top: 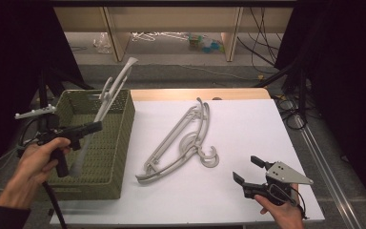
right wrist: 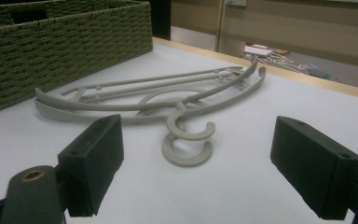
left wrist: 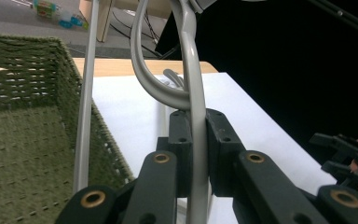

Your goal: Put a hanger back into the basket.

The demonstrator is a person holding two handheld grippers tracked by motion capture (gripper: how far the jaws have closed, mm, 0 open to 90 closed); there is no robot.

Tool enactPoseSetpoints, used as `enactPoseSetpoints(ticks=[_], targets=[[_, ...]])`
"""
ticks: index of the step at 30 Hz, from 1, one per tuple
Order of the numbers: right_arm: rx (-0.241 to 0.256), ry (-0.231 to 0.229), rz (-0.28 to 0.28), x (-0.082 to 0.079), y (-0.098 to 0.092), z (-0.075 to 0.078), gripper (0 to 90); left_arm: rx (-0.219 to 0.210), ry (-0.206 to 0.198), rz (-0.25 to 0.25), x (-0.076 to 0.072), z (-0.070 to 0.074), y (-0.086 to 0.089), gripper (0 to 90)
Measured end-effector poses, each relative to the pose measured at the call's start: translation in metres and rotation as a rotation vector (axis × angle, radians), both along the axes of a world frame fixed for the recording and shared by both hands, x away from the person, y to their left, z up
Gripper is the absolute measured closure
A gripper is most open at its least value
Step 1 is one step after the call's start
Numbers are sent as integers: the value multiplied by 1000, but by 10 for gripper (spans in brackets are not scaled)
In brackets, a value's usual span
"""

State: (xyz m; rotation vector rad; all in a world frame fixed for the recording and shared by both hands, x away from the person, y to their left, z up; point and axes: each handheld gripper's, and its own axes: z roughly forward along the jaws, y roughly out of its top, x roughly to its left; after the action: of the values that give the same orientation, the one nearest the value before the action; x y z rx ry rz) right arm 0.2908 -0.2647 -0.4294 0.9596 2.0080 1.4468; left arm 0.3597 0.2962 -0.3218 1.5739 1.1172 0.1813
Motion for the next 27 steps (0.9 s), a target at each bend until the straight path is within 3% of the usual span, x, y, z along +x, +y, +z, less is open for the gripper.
enactPoseSetpoints(ticks=[8,9,15,27], targets=[[0,-1,-3,0,0,0,180,71,-6,-1,-5,-6,23,815],[-20,6,-9,-1,-1,1,180,78,-5,-1,-4,-7,27,816],[-5,4,-4,0,0,0,180,104,0,5,-4,-11,49,815],[9,1,-1,1,1,-1,180,202,12,-16,-7,-26,78,816]])
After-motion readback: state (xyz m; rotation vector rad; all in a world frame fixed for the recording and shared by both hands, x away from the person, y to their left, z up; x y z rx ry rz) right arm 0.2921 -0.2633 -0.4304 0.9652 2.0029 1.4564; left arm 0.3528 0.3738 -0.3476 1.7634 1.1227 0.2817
